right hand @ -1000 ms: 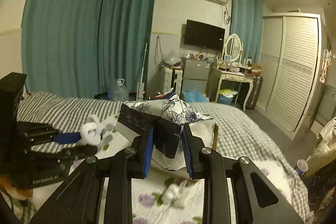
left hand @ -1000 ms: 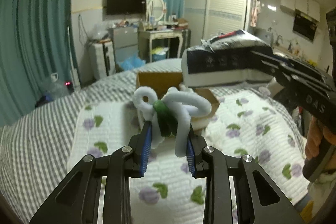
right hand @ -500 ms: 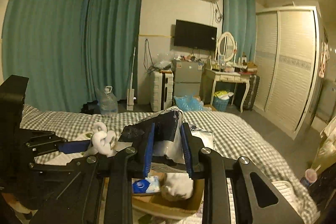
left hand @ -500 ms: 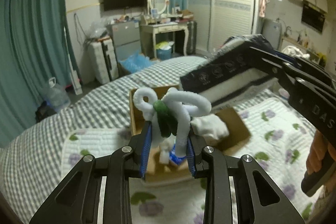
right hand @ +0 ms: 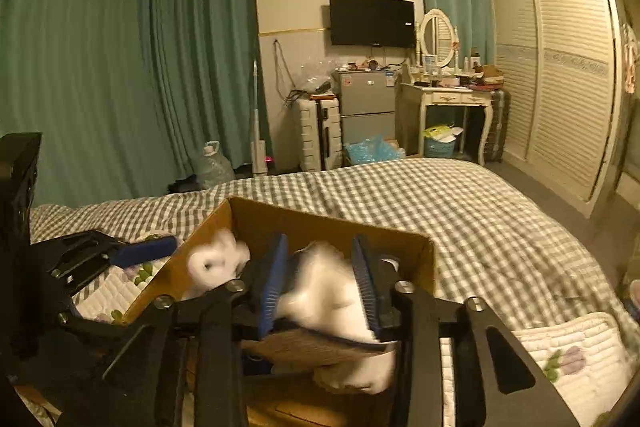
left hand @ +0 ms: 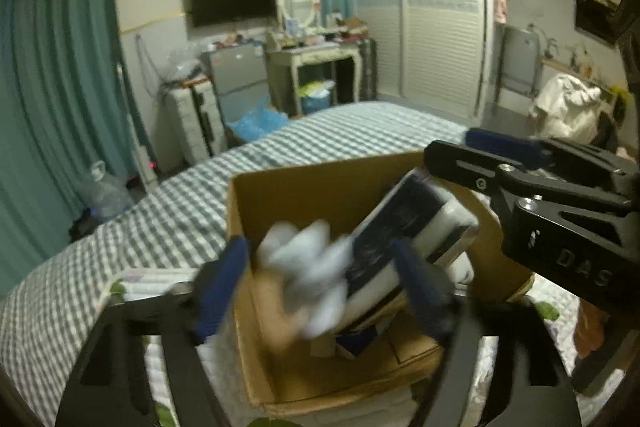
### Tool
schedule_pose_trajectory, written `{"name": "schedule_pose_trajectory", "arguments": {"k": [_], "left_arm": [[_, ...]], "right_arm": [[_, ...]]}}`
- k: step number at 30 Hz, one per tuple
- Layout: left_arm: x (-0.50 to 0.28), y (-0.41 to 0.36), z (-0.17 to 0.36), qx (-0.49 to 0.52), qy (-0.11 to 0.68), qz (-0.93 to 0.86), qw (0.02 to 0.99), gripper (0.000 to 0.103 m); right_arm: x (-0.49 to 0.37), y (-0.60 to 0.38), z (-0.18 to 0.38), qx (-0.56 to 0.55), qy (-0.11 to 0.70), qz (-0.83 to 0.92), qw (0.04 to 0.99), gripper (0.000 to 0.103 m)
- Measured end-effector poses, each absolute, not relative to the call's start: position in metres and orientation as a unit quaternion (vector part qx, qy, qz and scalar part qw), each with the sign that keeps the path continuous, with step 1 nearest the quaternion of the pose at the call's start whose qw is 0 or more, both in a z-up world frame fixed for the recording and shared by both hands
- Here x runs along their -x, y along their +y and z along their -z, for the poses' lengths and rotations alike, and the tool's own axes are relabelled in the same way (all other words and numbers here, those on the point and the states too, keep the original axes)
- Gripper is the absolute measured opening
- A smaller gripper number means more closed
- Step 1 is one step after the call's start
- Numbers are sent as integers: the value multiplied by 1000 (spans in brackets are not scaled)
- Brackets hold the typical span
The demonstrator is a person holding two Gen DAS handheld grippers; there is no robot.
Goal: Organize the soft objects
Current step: 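Carry the wipes pack and pipe-cleaner toy into the box and release both, then grasp the white face mask with the right gripper while the left grasps the white cotton wad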
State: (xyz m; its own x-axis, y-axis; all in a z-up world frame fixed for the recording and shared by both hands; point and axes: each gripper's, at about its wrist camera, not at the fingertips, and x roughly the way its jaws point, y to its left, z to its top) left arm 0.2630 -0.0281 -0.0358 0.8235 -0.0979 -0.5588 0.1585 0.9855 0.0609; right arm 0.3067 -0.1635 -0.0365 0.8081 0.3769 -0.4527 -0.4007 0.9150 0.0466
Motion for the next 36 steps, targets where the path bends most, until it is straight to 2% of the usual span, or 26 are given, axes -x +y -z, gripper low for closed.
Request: {"name": "schedule_pose_trajectory", "arguments": {"k": [1,2,6,9,12,13,16,18,24,31,36], "left_arm": [[-258,-29,31,-53,285,61,955,82],[-253,-29,26,-53,283,54,956,82],[-220,-29,-10,-53,263,45,962,83],[-186,-26,-43,-46,236,43,970,83],[-150,-26,-72,-41,211,37,976,93],[-133,-25,-82,-38,197,32,979,93],[-107,-23,-93,-33,184,25,982,94],[-90,-22,-93,-31,178,13,983,94],[-70,-18,-58,-17,193,-1,981,94],[-100,-33,28,-15,275,-5,961,94],[-122,-45,82,-15,322,-4,947,94]], "right_arm": [[-302,-166,30,24,232,-200,952,59],[-296,-169,23,18,227,-198,953,64],[-268,-185,-16,24,218,-179,959,66],[-236,-197,-55,30,204,-164,965,73],[-205,-213,-89,29,195,-163,967,82],[-192,-219,-99,31,191,-166,967,86],[-160,-230,-110,48,188,-159,968,95],[-144,-236,-109,53,192,-161,967,96],[-119,-246,-61,69,224,-170,957,96],[-140,-245,37,78,286,-190,936,96],[-168,-239,107,90,367,-219,899,89]]}}
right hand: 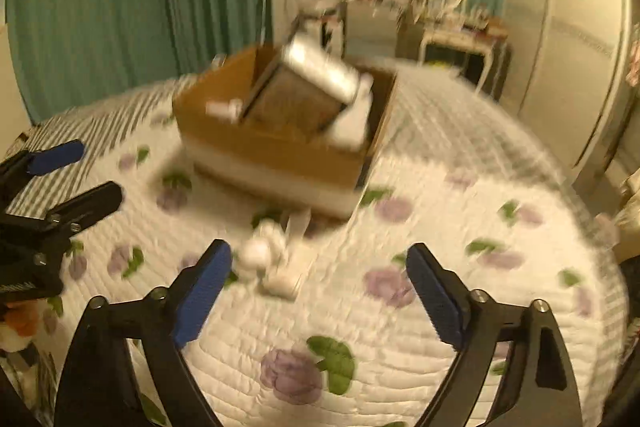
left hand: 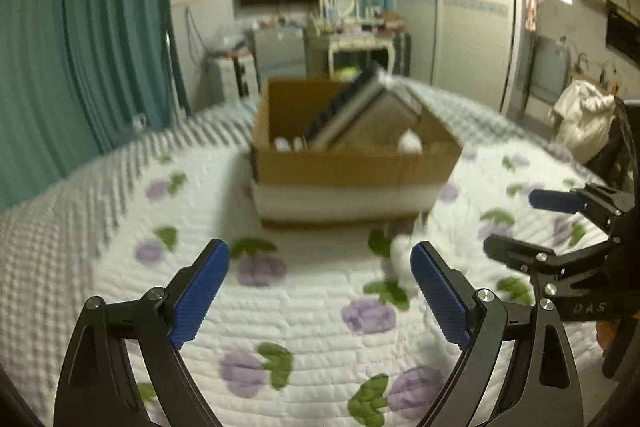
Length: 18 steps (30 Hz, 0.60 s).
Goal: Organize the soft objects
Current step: 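Grasp the white face mask with the right gripper while the left grasps the white cotton wad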
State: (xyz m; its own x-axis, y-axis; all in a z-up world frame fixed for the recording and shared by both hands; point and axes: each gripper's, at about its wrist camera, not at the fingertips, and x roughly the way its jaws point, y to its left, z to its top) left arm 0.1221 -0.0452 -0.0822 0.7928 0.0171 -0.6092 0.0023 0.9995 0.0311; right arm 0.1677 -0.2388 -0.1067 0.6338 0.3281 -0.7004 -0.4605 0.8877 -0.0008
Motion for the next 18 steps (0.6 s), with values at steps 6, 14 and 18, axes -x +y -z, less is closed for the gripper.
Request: {"name": "schedule_pose_trajectory", "arguments": {"k": [6,14,18], "left_arm": [[-141,-47,125,-16,356,-4,935,94],[-145,-54,144,-14,384,19,923,93],[-142,-63,142,-10,389,33,921,92]], "right_arm": [[-194,-230,157,88,414,-253,870,75],[-210,-214,183,96,436,-293,846,34],[-197,-228,167,85,410,-297,858,31]]}}
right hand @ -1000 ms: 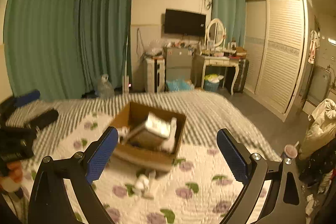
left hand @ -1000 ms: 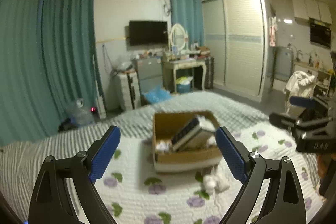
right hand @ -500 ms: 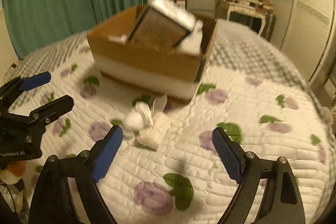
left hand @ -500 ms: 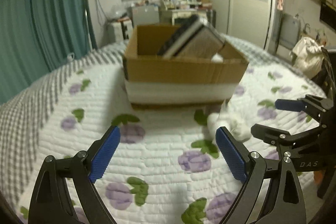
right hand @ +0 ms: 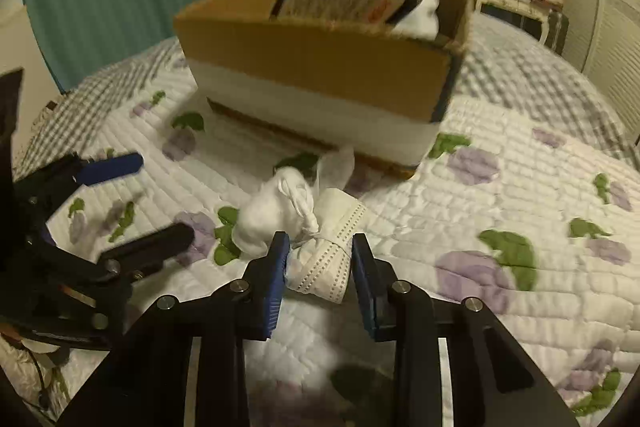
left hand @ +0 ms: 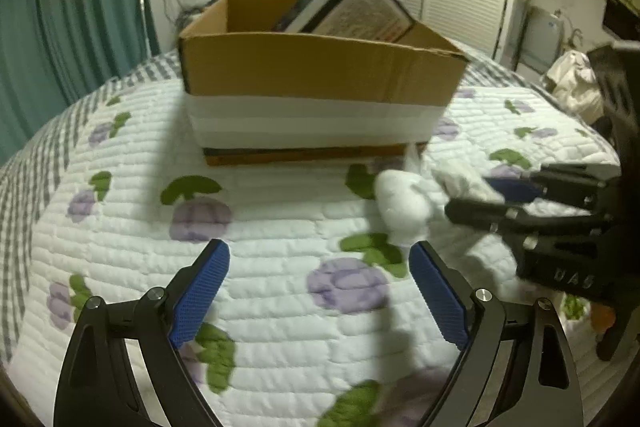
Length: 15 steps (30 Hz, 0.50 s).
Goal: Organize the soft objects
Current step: 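Grasp the white face mask with the right gripper while the left grasps the white cotton wad, then carry the mask and cotton wad over the box and open both grippers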
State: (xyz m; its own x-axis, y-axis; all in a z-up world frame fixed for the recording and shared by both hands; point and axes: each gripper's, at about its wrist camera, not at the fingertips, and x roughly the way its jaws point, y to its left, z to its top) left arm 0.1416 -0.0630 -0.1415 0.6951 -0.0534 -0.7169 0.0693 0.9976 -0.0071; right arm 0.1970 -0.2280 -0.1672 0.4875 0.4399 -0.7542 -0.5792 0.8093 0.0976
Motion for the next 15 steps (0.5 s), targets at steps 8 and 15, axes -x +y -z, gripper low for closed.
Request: {"name": "schedule_pose_trajectory", "arguments": {"k": [8,15], "left_arm": [[-160,-107,138,-27,402,68,913,92],[-190,-120,155,-14,425,63,903,64]], "right_arm": [[-192,-258,141,70,373,-247,891,31],[-201,-269,142,64,372,-237,895,31]]}}
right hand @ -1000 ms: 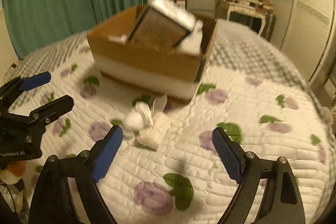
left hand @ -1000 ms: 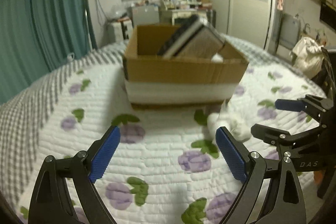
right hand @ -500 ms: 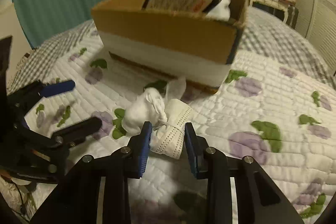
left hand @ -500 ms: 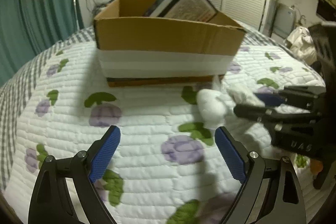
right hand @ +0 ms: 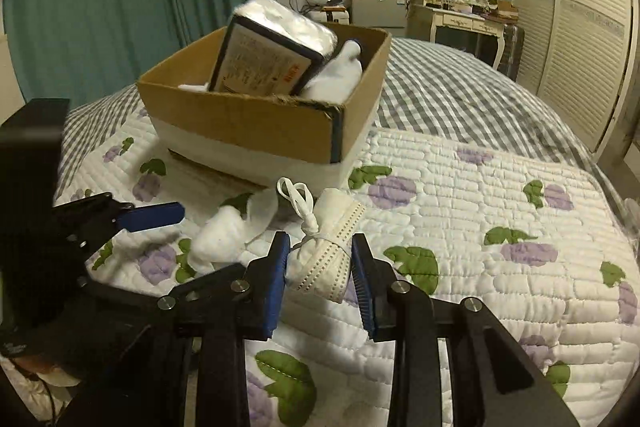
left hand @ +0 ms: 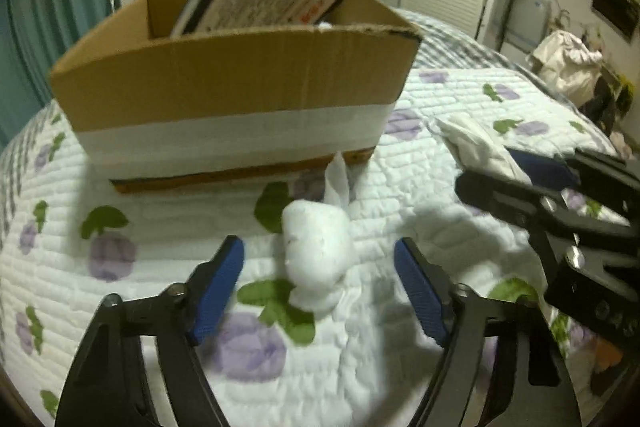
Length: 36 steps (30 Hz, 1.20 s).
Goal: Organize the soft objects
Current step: 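Carry the mask and cotton wad over the box and open both grippers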
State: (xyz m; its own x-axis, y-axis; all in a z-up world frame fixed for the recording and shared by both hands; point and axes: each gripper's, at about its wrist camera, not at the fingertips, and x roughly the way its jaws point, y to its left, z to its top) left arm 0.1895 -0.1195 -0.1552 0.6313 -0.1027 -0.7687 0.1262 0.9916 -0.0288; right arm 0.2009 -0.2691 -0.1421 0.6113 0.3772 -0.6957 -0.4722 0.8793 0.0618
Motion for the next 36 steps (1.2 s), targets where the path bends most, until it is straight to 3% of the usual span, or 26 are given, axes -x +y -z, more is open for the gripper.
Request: {"name": "schedule_pose_trajectory", "arguments": {"k": [1,4,7,16,28,36], "left_arm": [[-193,-120,158,-11,428,64,901,52],[-196,-120,167,-4,436,66,898,36],[-190,-119,164,-5,427,72,901,32],[-150,-107,115,-12,389,87,917,31],[-87,-67,18,-6,312,92,946,31],[-110,-30,-19,-18,277,67,958,31]], "right_arm": [[-202,-270,144,63,375,-237,894,31],[-207,-274,150,53,383,-237,891,31],[-207,-276,152,48,384,-236,892,31],[-182,-268,123,55,364,-225,902,31],[-115,-251,11,27,291,-193,937,31],[-130,-232,-60,0,219,-192,957,31]]}}
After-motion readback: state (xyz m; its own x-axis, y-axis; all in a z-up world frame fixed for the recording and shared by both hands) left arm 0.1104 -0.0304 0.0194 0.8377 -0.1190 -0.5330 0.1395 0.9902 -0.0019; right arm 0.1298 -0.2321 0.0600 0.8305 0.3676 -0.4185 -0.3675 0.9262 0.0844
